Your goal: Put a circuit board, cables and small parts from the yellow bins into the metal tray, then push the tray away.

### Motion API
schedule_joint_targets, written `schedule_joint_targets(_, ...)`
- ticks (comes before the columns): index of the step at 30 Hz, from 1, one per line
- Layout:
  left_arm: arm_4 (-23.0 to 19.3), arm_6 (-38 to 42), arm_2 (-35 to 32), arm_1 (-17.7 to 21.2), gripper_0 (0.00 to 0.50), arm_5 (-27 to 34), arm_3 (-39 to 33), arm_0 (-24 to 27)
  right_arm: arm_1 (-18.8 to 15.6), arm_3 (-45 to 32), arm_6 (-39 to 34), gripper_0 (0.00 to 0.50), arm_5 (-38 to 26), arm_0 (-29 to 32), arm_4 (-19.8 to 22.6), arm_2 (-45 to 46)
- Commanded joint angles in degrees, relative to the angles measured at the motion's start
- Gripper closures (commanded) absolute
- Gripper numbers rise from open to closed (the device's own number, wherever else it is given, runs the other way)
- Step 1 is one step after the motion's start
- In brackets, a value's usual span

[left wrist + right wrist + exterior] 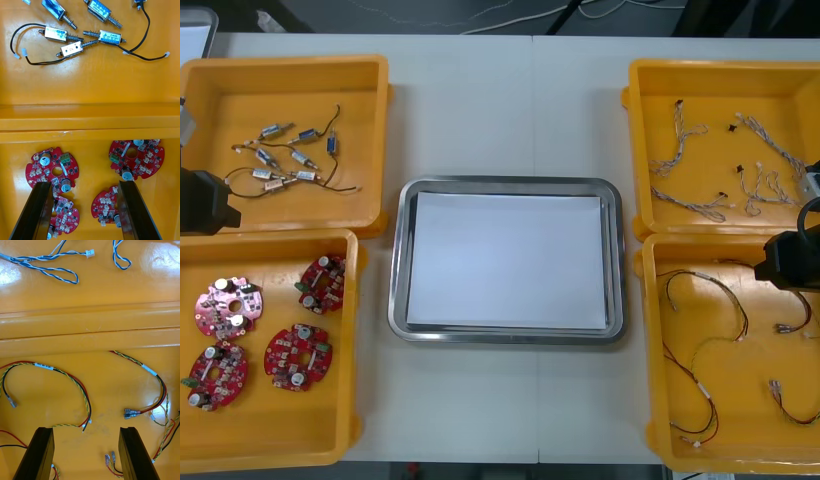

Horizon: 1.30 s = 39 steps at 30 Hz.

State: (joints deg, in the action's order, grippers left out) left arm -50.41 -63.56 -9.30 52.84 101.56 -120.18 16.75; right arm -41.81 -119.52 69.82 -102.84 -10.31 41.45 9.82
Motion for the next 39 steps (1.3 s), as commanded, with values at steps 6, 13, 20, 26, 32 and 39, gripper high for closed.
schedule_joint_targets(6, -0.39, 1.50, -1.69, 2.53, 0.000, 0.13, -1.46, -0.93, 0.51, -1.76, 2.25, 0.000, 0.54, 0.81, -0.23, 1.96)
schedule_joint_targets(13, -0.39, 1.50, -1.69, 2.53, 0.000, 0.13, -1.46, -0.93, 0.51, -1.76, 2.25, 0.000, 0.54, 0.81, -0.23, 1.96)
schedule_joint_targets(20, -0.39, 1.50, -1.69, 2.53, 0.000, 0.13, -1.46, -0.93, 0.51, -1.76, 2.25, 0.000, 0.54, 0.81, -0.23, 1.96)
schedule_joint_targets(26, -0.39, 1.50, -1.69, 2.53, 0.000, 0.13, -1.46, -0.93, 0.51, -1.76, 2.25, 0.000, 0.54, 0.81, -0.23, 1.96)
schedule_joint_targets(32, -0.39, 1.50, -1.69, 2.53, 0.000, 0.13, -1.46, -0.93, 0.51, -1.76, 2.25, 0.000, 0.54, 0.81, -0.23, 1.96)
schedule_joint_targets(39, -0.39, 1.50, -1.69, 2.53, 0.000, 0.13, -1.46, -0.93, 0.51, -1.76, 2.25, 0.000, 0.54, 0.81, -0.23, 1.96)
